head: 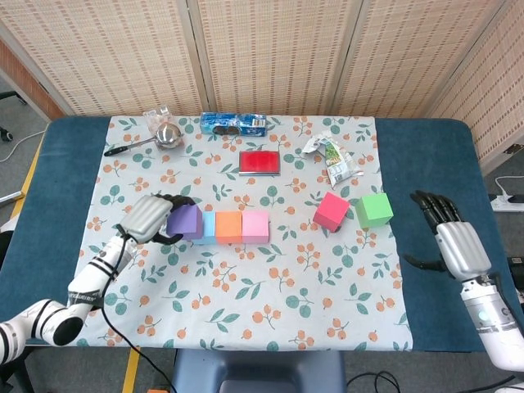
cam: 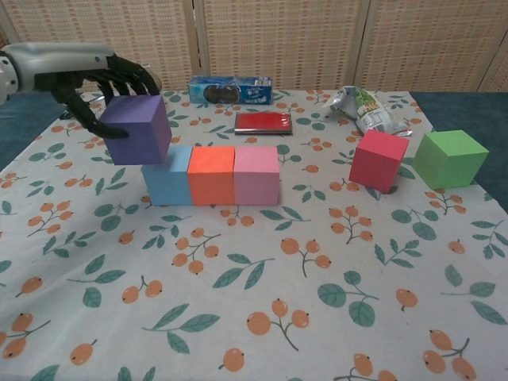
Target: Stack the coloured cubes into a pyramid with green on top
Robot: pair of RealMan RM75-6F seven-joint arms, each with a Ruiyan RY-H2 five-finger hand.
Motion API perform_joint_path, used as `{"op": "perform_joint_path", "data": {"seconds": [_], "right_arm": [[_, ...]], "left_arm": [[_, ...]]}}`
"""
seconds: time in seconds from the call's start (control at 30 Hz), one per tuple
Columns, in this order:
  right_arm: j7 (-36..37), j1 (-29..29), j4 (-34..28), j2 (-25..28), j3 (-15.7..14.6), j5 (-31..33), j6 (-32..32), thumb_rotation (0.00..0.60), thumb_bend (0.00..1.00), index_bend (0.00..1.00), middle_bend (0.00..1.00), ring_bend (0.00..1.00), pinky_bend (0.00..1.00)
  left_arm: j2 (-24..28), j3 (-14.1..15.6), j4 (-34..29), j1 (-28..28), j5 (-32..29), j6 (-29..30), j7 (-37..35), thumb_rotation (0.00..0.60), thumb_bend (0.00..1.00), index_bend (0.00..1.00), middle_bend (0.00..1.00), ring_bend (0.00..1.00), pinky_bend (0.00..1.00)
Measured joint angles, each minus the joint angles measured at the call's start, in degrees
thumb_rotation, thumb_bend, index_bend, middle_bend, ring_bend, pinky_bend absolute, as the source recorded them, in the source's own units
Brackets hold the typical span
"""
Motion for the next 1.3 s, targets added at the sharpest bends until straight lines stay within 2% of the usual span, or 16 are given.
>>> {"op": "perform_joint_path", "data": {"seconds": [0.27, 0.53, 0.93, 1.3], "right_arm": [[-0.82, -0.65, -0.54, 0.1, 0.41, 0.39, 0.03, 0.6, 0.02, 0.0, 0.03, 0.0, 0.0], [-0.51, -1.06, -0.24, 0.05, 1.07, 0.53, -0.47, 0.6, 0.02, 0.0, 0.03, 0.0, 0.0], [0.64, -1.45, 0.72, 0.08, 1.55, 0.07, -1.37, 0.6, 0.02, 0.0, 0.03, 0.0, 0.0], [1.46, -2.06, 1.26, 0.24, 1.73, -0.13, -1.66, 0.6, 0.02, 0.0, 0.03, 0.0, 0.0]], "left_arm": [[-1.98, -0.48, 2.89, -3.73, -1.06, -3.69, 0.72, 0.6, 0.31, 0.32, 0.33, 0.3, 0.33], [-3.64, -0.37, 5.07, -7.81, -5.21, -6.33, 2.77, 0.6, 0.31, 0.31, 0.33, 0.3, 0.33], [-5.82, 0.14, 3.52, -9.43, -14.05, -2.34, 8.13, 0.6, 0.31, 0.31, 0.33, 0.3, 0.32], [-7.38, 1.56, 1.38, -10.55, -18.41, 1.18, 13.27, 0.6, 0.31, 0.31, 0.33, 0.3, 0.31]]}}
